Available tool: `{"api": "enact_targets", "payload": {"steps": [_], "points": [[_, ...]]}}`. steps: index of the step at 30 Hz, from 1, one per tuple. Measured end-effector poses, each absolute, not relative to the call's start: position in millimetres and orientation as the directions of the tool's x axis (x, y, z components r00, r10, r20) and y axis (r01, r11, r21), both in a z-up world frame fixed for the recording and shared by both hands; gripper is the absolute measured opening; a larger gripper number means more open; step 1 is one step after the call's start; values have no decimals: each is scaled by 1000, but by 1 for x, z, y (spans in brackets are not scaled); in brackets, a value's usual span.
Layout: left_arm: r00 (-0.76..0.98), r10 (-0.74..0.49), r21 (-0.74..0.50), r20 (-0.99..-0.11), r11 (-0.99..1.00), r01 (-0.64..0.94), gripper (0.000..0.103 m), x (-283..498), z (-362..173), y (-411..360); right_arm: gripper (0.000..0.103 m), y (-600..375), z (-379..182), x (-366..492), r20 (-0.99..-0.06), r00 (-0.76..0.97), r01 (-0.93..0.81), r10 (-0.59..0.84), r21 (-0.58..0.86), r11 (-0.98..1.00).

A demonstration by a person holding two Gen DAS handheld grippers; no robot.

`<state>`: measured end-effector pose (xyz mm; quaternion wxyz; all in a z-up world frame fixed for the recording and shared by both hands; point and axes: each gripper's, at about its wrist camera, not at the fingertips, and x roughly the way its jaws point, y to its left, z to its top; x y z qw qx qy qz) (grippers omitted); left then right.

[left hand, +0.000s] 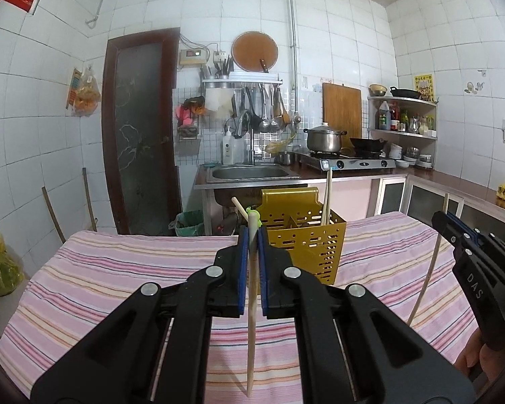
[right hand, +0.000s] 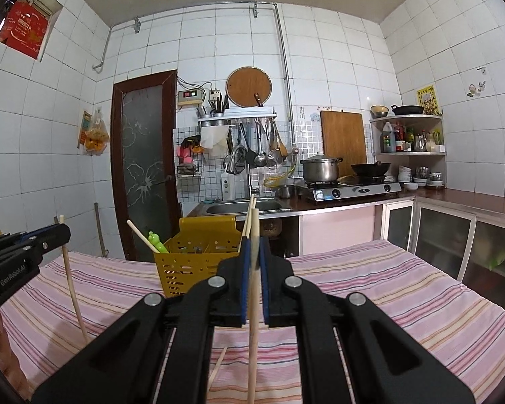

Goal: Organize utensils
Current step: 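Lift the chopstick with the left tool while the right tool carries its chopstick toward the holder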

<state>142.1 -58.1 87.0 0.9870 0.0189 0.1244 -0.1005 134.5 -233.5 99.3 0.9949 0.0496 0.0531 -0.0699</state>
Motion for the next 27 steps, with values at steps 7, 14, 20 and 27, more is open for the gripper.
{"api": "enact_targets", "payload": {"steps": [7, 14, 20, 27], "points": [[946, -196, 8, -257, 979, 204, 4, 145, 87, -57, 6, -232, 100, 133, -114, 984, 146, -136, 81, 986], [947, -202, -2, -252, 978, 208, 4, 144, 95, -57, 6, -232, 108, 136, -122, 982, 152, -142, 81, 985], [949, -217, 1, -230, 975, 224, 4, 150, 112, -62, 6, -232, 120, 141, -110, 983, 155, -147, 62, 986], [957, -238, -8, -169, 971, 240, 4, 167, 150, -68, 6, -236, 156, 161, -69, 987, 152, -148, 55, 987]]}}
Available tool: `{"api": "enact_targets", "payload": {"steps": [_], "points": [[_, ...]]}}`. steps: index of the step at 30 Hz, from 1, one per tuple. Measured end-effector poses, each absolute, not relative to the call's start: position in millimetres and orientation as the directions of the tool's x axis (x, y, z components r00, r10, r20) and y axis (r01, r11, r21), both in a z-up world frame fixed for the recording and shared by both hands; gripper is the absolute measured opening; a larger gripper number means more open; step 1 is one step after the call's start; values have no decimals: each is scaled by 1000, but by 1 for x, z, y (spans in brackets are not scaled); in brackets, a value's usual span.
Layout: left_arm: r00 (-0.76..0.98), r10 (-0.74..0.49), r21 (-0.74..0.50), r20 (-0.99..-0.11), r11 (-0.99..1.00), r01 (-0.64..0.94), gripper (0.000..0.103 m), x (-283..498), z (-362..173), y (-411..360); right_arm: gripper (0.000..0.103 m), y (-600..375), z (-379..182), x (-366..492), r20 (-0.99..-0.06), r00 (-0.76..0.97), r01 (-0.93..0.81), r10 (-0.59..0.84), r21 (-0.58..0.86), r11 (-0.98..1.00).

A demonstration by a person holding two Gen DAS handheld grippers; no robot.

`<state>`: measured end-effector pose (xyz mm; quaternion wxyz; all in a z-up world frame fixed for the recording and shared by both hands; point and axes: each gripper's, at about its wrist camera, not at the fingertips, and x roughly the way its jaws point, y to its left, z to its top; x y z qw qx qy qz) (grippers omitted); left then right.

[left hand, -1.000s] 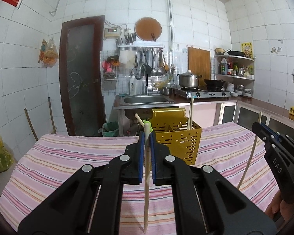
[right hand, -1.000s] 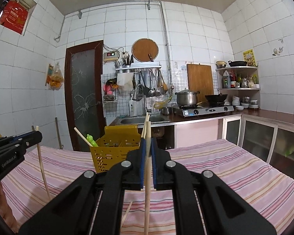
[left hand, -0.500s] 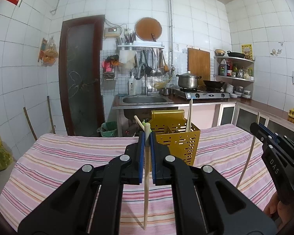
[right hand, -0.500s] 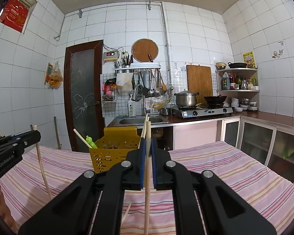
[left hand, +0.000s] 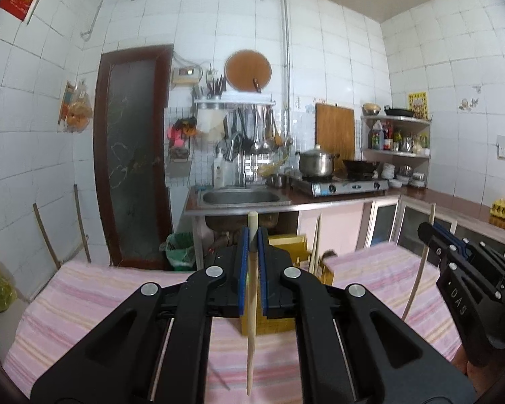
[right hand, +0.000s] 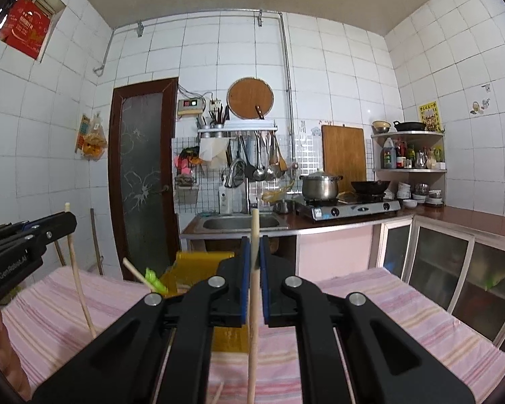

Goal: Organize utensils
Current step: 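Lift the chopstick with the left tool while the right tool carries its chopstick toward the holder, then lower both chopsticks into the yellow holder and open both tools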

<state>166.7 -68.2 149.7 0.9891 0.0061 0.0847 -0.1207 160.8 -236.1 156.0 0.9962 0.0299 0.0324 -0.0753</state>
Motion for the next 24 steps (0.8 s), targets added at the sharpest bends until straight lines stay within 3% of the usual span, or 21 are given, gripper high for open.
{"api": "enact_targets", "payload": {"steps": [14, 19, 24], "points": [[973, -231, -69, -13, 971, 230, 4, 270, 220, -93, 6, -245, 231, 259, 48, 989, 137, -141, 92, 986], [975, -218, -92, -46, 973, 213, 4, 322, 200, -101, 6, -242, 218, 307, 46, 991, 118, -122, 95, 988], [965, -205, -104, -165, 976, 190, 4, 365, 149, -105, 6, -240, 170, 345, -50, 993, 108, -104, 74, 991]]}}
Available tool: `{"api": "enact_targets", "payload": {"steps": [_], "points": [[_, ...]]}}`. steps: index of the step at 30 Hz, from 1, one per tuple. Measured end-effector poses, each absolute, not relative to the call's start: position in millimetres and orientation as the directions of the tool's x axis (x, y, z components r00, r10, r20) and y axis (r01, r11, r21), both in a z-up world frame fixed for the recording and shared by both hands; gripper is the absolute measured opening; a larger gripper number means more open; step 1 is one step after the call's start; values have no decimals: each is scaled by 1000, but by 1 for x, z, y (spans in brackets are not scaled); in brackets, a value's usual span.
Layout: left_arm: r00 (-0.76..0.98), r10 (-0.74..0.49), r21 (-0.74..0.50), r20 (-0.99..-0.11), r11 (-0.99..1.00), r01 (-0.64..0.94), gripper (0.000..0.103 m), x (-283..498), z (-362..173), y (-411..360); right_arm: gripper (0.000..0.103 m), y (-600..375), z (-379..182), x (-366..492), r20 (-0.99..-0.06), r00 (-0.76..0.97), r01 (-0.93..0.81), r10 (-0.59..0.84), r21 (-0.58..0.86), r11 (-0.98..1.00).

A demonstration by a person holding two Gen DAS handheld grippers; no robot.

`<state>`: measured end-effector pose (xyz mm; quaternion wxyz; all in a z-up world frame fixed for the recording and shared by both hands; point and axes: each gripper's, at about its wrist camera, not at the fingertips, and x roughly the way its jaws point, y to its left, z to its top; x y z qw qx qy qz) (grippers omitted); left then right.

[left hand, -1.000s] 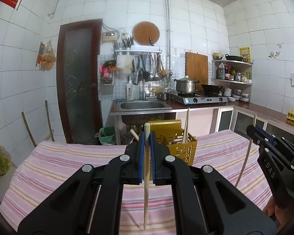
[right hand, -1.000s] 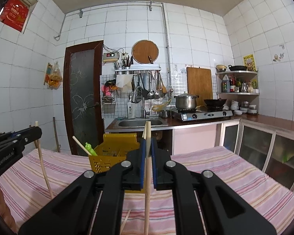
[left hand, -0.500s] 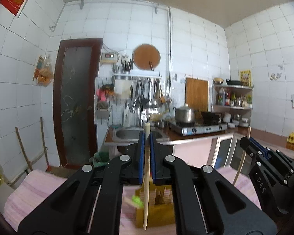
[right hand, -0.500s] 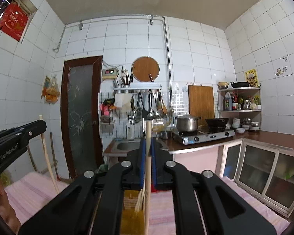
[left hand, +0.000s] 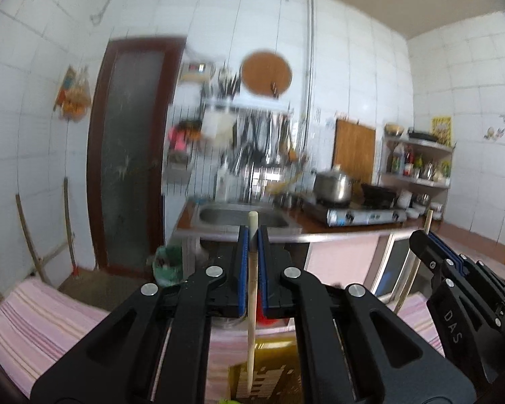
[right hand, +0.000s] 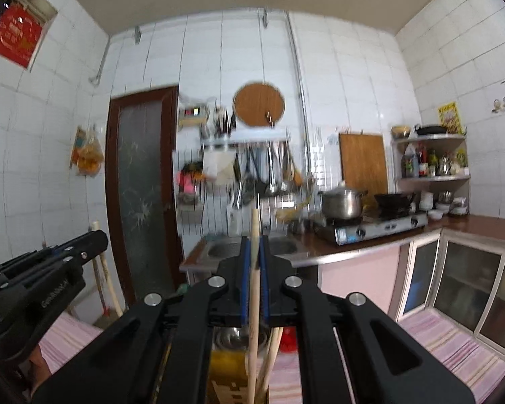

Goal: Organize utensils
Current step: 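Lower both chopsticks into the yellow holder and open both tools, then pull both open tools back from the holder toward the table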

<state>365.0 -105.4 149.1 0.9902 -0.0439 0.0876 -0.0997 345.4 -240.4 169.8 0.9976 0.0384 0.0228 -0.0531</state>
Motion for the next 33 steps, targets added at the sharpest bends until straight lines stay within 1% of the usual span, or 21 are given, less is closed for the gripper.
{"api": "enact_targets", "payload": {"steps": [4, 5, 6, 7, 8, 9, 10, 11, 12, 13, 14, 15, 16, 19, 24, 26, 30, 33], "points": [[954, -188, -102, -234, 981, 168, 5, 376, 130, -101, 7, -243, 147, 361, -158, 984, 90, -81, 53, 994], [951, -186, -96, -247, 981, 167, 7, 375, 132, -99, 9, -243, 145, 363, -190, 977, 102, -93, 37, 994], [950, -184, -93, -253, 982, 165, 10, 374, 134, -96, 24, -244, 145, 363, -209, 972, 114, -106, 24, 993], [952, -176, -93, -252, 983, 157, 23, 369, 139, -91, 39, -246, 146, 361, -232, 965, 128, -122, 13, 992], [955, -163, -93, -247, 985, 144, 42, 361, 144, -85, 61, -249, 149, 356, -245, 961, 139, -130, 19, 990], [958, -150, -92, -245, 987, 131, 51, 354, 149, -79, 62, -251, 152, 349, -242, 961, 145, -134, 26, 989], [959, -137, -89, -247, 989, 119, 65, 345, 155, -73, 62, -254, 156, 340, -244, 958, 158, -148, 24, 987], [960, -129, -85, -250, 990, 111, 71, 336, 159, -65, 62, -255, 159, 331, -252, 954, 172, -163, 12, 985], [959, -124, -80, -256, 991, 107, 74, 327, 163, -59, 62, -256, 160, 322, -262, 950, 180, -173, 4, 984], [957, -122, -72, -264, 992, 106, 80, 316, 165, -51, 63, -257, 160, 314, -269, 947, 184, -176, 4, 983], [956, -119, -65, -268, 992, 105, 87, 306, 165, -45, 67, -258, 159, 305, -278, 943, 189, -180, 6, 982], [956, -108, -53, -273, 994, 98, 90, 294, 165, -39, 70, -259, 158, 297, -291, 939, 196, -185, 11, 981], [956, -91, -35, -279, 996, 84, 96, 282, 162, -32, 71, -260, 154, 284, -312, 932, 203, -186, 24, 979], [948, -60, -5, -313, 998, 62, 98, 258, 148, -15, 74, -261, 138, 265, -366, 913, 211, -181, 42, 977], [895, -48, -9, -444, 999, 50, 98, 231, 99, 10, 75, -258, 100, 240, -461, 871, 224, -170, 65, 972], [871, -37, 4, -490, 999, 44, 98, 227, 77, 15, 75, -257, 88, 236, -485, 859, 225, -165, 68, 972], [850, 26, 81, -526, 997, 20, 98, 220, 39, 19, 75, -255, 67, 236, -526, 834, 237, -166, 70, 969], [835, 35, 94, -549, 995, 20, 98, 220, 19, 22, 75, -250, 51, 237, -544, 819, 250, -183, 51, 967]]}}
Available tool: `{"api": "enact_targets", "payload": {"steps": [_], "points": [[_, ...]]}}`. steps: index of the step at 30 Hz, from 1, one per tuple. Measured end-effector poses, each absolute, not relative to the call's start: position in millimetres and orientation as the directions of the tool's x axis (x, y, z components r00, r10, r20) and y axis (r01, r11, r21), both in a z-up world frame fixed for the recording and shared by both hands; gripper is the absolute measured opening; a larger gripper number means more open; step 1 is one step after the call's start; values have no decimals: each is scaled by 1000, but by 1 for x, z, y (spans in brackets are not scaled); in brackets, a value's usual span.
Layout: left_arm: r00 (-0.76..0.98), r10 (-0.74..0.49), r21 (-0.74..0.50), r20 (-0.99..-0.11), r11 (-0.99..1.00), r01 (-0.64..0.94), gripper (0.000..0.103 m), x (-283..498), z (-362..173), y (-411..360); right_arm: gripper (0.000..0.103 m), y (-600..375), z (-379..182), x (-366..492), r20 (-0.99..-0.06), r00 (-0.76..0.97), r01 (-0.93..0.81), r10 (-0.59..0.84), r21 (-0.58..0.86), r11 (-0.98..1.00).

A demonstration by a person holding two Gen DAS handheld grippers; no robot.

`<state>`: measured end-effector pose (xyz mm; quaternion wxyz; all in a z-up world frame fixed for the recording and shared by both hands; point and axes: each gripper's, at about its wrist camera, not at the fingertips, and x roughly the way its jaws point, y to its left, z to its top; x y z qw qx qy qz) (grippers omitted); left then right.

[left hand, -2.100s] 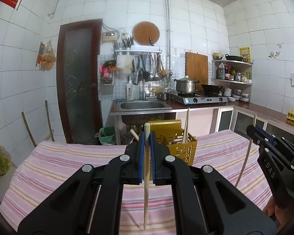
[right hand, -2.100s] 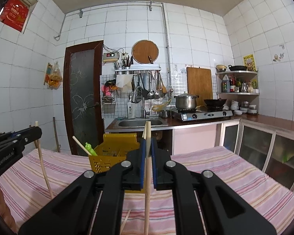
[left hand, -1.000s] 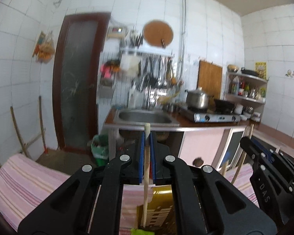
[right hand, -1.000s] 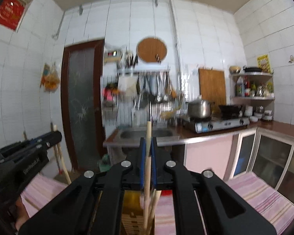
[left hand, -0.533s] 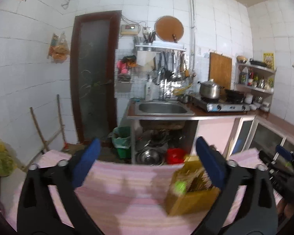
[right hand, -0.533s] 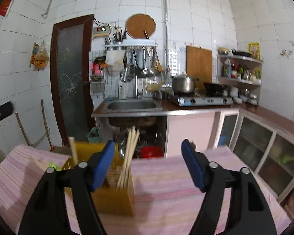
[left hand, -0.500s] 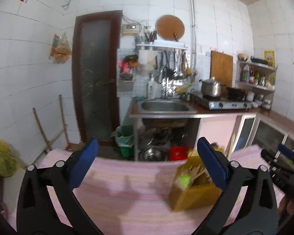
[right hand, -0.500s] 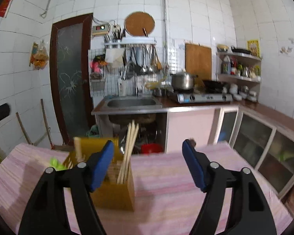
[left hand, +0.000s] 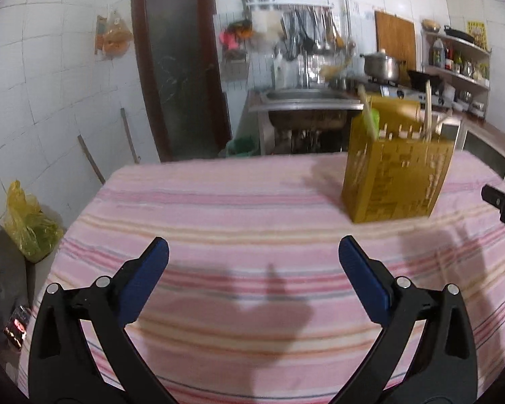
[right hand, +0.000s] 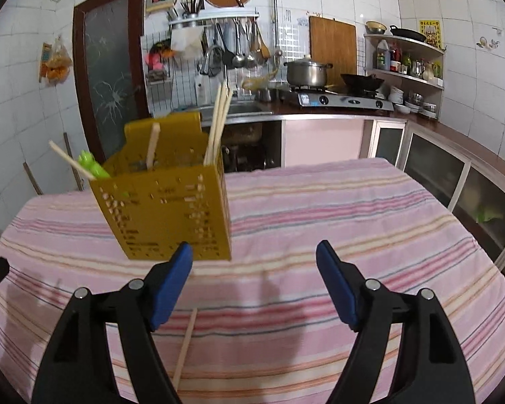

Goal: Organize utensils
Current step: 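Pull both open tools back from the holder toward the table, then close the right tool on a wooden chopstick while the left tool approaches the blue spoon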

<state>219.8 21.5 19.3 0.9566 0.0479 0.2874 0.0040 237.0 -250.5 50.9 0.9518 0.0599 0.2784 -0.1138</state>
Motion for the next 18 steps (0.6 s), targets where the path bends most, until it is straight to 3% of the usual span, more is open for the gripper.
{"api": "enact_targets", "payload": {"steps": [10, 15, 18], "points": [[758, 22, 76, -652, 996, 36, 98, 227, -29, 24, 74, -217, -3, 239, -654, 745, 188, -129, 20, 982], [746, 29, 97, -665, 994, 47, 98, 228, -37, 18, 44, -202, -7, 245, -698, 708, 166, -106, 19, 986], [744, 28, 103, -667, 993, 55, 98, 227, -37, 15, 35, -196, -12, 247, -723, 687, 146, -72, 40, 988]]}}
